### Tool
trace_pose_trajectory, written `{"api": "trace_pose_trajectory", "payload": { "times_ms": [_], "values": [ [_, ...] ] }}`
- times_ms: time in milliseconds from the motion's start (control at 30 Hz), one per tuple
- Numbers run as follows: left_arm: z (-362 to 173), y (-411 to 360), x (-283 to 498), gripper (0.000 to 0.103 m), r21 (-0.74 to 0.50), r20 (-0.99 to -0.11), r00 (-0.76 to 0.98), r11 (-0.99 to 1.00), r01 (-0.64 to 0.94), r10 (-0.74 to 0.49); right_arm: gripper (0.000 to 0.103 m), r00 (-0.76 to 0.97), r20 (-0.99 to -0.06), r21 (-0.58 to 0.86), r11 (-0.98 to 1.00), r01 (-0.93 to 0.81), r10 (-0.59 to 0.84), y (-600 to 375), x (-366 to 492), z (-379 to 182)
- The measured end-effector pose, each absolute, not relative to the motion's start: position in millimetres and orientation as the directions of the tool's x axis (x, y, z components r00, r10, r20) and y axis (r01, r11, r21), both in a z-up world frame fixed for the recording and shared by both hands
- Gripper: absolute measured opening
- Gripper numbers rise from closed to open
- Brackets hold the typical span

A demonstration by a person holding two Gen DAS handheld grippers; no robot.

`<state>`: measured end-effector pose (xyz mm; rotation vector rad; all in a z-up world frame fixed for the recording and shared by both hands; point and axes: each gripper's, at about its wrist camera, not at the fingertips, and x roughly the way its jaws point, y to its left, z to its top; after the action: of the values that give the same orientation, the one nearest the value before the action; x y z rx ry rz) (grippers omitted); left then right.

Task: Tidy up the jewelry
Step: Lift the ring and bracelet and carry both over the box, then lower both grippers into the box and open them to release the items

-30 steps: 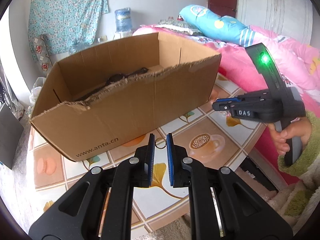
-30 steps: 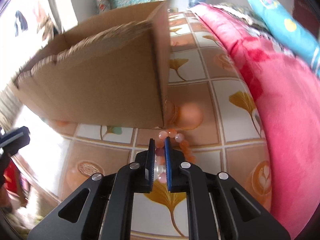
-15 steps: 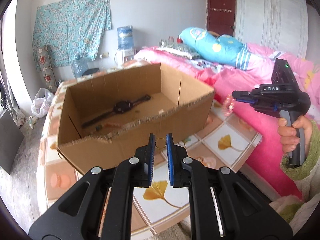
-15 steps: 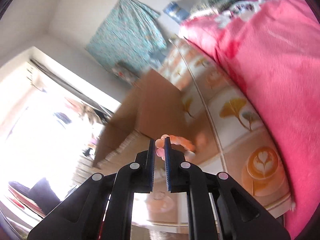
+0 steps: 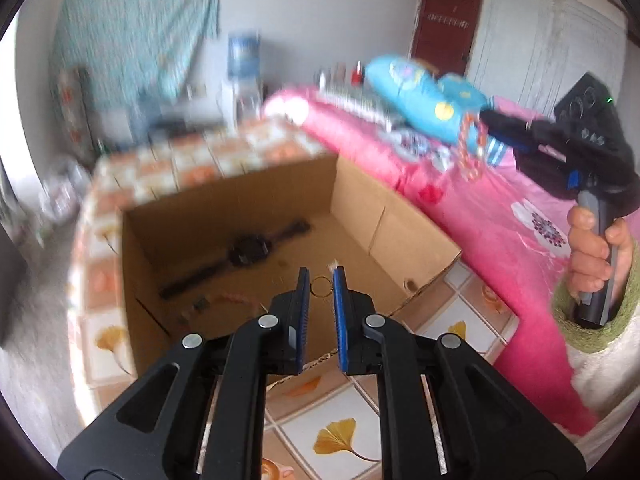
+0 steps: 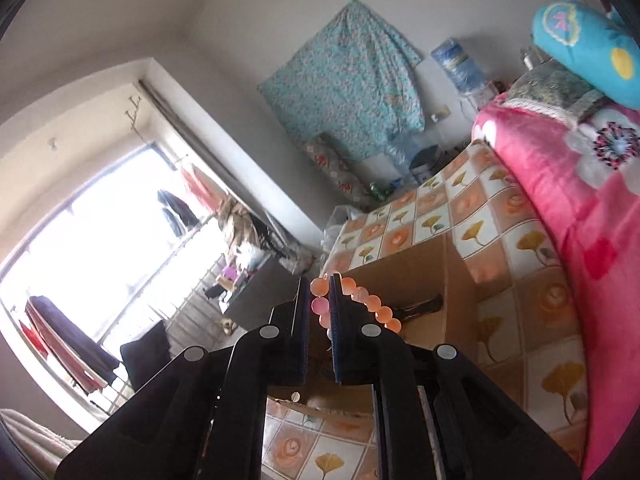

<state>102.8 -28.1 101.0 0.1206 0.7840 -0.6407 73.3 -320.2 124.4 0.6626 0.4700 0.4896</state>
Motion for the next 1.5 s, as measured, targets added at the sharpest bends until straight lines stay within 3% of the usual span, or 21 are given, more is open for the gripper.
{"api": "trace_pose_trajectory", "payload": {
  "times_ms": [167,400,467,500,700,1067,1200,1300,1467,1500],
  "values": [
    [65.5,-37.7,144.0,0.011,-0.207,-0.803,0.366,0.796,0.569,-0.471,0.010,0.696,-0.368,0.662,0.699,-0.269,0.616,-295.5,120.2,116.2],
    [36.6,-55.9,161.1,0.013,-0.178,-0.881,0.250,0.771,0.612,-0.401,0.010,0.581,-0.515,0.625,0.740,-0.249,0.631,-270.3,159.3,96.4],
    [32.0,-56.0,163.5,0.026,-0.174,-0.889,0.242,0.775,0.607,-0.389,0.010,0.566,-0.540,0.609,0.753,-0.247,0.623,-267.3,164.8,95.6],
    [31.3,-54.8,164.7,0.027,-0.177,-0.889,0.240,0.777,0.604,-0.389,0.010,0.561,-0.547,0.606,0.756,-0.246,0.621,-266.9,166.5,95.2],
    [43.4,-36.8,160.9,0.035,-0.219,-0.848,0.299,0.803,0.554,-0.437,0.010,0.553,-0.575,0.588,0.775,-0.232,0.602,-268.8,173.1,96.0],
    [93.1,22.4,123.6,0.069,-0.270,-0.680,0.534,0.848,0.455,-0.503,0.010,0.473,-0.718,0.480,0.855,-0.195,0.511,-252.0,199.0,79.2],
    [96.0,38.9,115.1,0.072,-0.265,-0.657,0.579,0.867,0.422,-0.483,0.010,0.414,-0.764,0.455,0.868,-0.199,0.495,-235.3,210.2,70.0],
    [94.4,48.9,112.5,0.073,-0.278,-0.648,0.592,0.873,0.401,-0.479,0.011,0.407,-0.819,0.359,0.915,-0.184,0.404,-226.4,212.7,64.3],
    [88.9,61.7,112.7,0.077,-0.298,-0.639,0.609,0.881,0.367,-0.470,0.013,0.421,-0.821,0.354,0.922,-0.158,0.387,-232.5,204.5,65.6],
    [87.6,63.5,114.3,0.077,-0.303,-0.639,0.610,0.883,0.359,-0.468,0.018,0.431,-0.815,0.356,0.922,-0.155,0.387,-234.9,202.0,67.9]
  ]
}}
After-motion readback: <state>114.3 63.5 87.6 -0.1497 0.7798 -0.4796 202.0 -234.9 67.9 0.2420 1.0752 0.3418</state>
